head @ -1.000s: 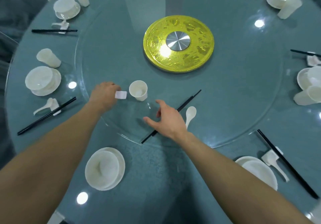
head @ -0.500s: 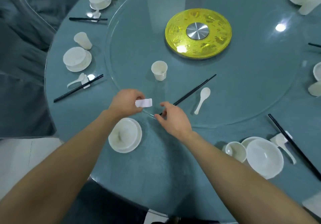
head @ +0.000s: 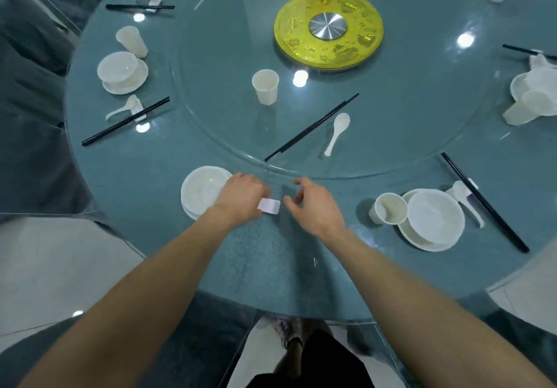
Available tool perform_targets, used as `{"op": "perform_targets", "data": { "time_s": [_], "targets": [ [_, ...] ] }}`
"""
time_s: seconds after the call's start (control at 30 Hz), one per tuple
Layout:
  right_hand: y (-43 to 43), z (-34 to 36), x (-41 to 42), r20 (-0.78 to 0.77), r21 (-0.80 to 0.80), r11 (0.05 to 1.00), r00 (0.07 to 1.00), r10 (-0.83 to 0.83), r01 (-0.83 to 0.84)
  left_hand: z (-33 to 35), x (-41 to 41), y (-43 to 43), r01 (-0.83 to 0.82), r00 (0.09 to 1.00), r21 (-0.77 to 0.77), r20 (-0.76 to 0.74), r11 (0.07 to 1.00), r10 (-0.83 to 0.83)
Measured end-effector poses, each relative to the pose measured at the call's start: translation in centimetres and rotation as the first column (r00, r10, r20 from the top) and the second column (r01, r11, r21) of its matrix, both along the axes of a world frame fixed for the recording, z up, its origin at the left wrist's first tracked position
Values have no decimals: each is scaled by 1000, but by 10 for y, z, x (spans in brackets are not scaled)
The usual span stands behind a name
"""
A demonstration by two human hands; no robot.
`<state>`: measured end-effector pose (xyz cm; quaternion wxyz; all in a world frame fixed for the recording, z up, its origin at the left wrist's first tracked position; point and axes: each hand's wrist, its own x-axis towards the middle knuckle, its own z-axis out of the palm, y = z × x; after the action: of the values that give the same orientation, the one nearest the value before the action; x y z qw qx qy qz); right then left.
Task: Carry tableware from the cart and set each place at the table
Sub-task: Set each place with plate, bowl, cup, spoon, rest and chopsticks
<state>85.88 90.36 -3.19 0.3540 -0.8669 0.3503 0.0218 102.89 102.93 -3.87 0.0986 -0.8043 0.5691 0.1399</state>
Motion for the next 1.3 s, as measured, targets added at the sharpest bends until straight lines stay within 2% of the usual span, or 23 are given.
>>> {"op": "perform_targets", "data": {
  "time_s": [0.17,0.27,0.33,0.47,0.63,0.77,0.87,1.07,1.3],
  "targets": [
    [4,-3,-15,3,-1,1000,1000,-20,20,-4,-13,3,23,999,17,37,1000,-24],
    [3,-1,-15,1,-5,1000,1000,-30,30,-2,-10,6,-5,1000,-7,4,1000,5],
    [-1,2,-13,10,-11,999,999,-42,43,5,-9,1,-58,997,-25,-45,998,57],
    [-16,9,-6,35,-43,997,998,-54,56,19,6,-24,-260,959,-161,-156,952,235],
    [-44,14,2,51,-57,995,995,-83,86,24,22,-75,-416,908,-238,-167,878,385],
    [-63,13,8,48,-48,993,993,-103,105,16,30,-111,-462,887,-260,-136,848,442],
    [-75,9,12,48,-41,992,992,-119,121,10,32,-129,-450,893,-234,-115,862,436],
    [-87,5,19,36,-38,993,993,-115,116,12,37,-144,-419,903,-78,-135,905,407],
    [-95,5,37,29,13,990,990,-137,137,21,47,-143,-465,868,37,-179,885,463]
  ]
}}
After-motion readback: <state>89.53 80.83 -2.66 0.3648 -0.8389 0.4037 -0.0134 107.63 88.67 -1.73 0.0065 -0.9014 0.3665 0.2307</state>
